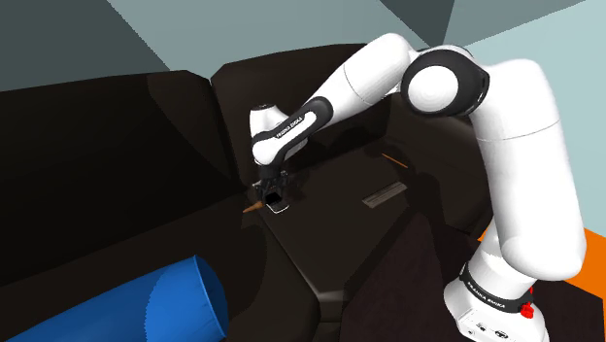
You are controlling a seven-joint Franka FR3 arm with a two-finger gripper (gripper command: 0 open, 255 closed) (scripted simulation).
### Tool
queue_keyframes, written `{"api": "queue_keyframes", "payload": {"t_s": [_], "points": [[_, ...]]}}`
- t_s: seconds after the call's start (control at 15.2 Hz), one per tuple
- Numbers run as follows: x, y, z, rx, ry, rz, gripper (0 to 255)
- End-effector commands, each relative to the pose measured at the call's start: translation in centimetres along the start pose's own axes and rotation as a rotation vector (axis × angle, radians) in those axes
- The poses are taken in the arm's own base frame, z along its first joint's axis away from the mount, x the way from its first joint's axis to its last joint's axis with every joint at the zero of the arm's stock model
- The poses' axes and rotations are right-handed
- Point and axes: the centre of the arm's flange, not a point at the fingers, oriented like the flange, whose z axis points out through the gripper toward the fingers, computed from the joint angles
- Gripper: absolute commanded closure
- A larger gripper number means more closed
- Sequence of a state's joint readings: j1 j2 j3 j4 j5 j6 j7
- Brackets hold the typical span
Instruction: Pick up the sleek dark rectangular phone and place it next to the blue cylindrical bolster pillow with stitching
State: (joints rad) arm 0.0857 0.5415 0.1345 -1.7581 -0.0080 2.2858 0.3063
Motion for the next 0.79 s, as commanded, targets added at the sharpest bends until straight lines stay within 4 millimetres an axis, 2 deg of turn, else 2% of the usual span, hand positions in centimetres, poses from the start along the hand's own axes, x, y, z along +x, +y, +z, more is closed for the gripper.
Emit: {"api": "queue_keyframes", "payload": {"t_s": [0.0,0.73], "points": [[0.0,-0.1,-1.0,0.000,0.000,0.000,255],[-0.1,-0.4,-6.8,0.000,0.000,0.000,255]]}}
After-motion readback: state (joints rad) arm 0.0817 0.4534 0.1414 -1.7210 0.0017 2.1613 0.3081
